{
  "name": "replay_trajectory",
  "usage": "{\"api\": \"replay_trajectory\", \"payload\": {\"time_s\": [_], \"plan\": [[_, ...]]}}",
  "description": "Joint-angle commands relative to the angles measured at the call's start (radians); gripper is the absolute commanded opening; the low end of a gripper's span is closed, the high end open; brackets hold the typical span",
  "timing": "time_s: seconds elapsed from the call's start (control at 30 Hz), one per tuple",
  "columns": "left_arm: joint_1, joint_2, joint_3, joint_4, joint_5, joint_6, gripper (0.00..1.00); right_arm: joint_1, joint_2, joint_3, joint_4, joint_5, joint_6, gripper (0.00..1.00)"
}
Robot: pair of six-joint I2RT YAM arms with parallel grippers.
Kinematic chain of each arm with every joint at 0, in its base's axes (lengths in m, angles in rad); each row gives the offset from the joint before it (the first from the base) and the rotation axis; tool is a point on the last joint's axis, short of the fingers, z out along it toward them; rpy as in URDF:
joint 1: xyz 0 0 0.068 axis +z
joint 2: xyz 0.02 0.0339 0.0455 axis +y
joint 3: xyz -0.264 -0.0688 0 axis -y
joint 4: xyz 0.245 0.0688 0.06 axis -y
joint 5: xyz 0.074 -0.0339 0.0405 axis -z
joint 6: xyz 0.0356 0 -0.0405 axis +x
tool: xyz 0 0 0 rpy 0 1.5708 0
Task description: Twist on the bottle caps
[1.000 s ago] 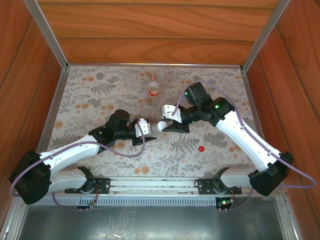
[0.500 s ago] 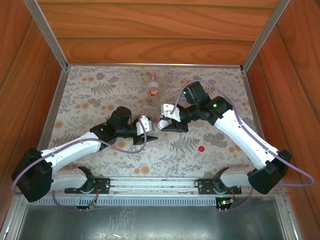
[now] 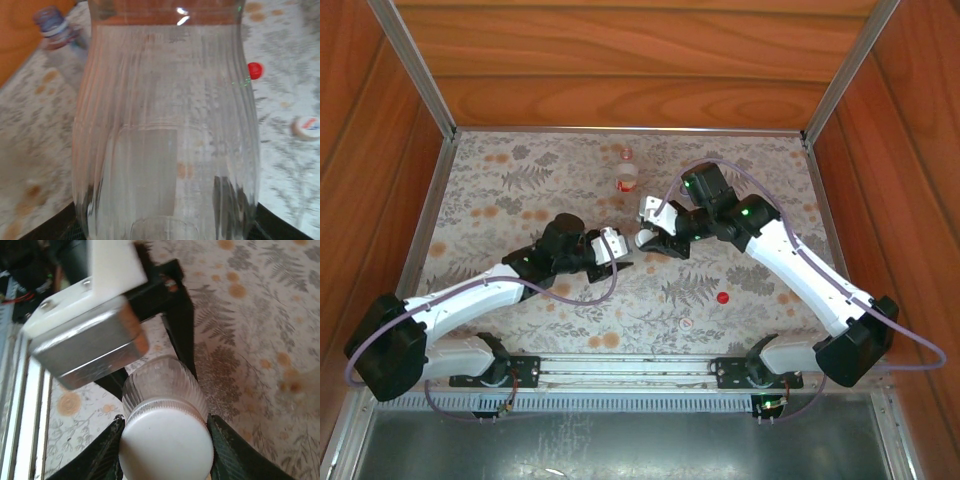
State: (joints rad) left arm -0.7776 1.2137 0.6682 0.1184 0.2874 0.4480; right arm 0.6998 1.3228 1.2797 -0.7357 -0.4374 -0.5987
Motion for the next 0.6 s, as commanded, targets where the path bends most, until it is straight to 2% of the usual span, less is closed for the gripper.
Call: {"api": "replay_trajectory", "payload": {"time_s": [0.0,0.17,0.37,0.47,0.53,0.57], "plan": [[-0.008,0.013,0.003,0.109,-0.301,0.010,0.49,0.007,-0.014,-0.041,0.120,0.011,0.429,0.03],[-0.054,0.023,-0.027,0.220,-0.497,0.071,0.49,0.008,-0.010,-0.059,0.174,0.133,0.850,0.00],[-0.096,0.076,-0.037,0.277,-0.618,0.162,0.48,0.006,0.044,0.011,0.029,0.262,1.197,0.03],[-0.099,0.094,-0.039,0.276,-0.587,0.176,0.48,0.006,0.053,0.038,0.020,0.220,1.208,0.11],[-0.097,0.095,-0.047,0.275,-0.537,0.161,0.48,0.006,0.041,0.041,0.035,0.215,1.146,0.19],[-0.088,0.092,-0.053,0.274,-0.488,0.146,0.48,0.005,0.029,0.036,0.050,0.216,1.087,0.27]]}}
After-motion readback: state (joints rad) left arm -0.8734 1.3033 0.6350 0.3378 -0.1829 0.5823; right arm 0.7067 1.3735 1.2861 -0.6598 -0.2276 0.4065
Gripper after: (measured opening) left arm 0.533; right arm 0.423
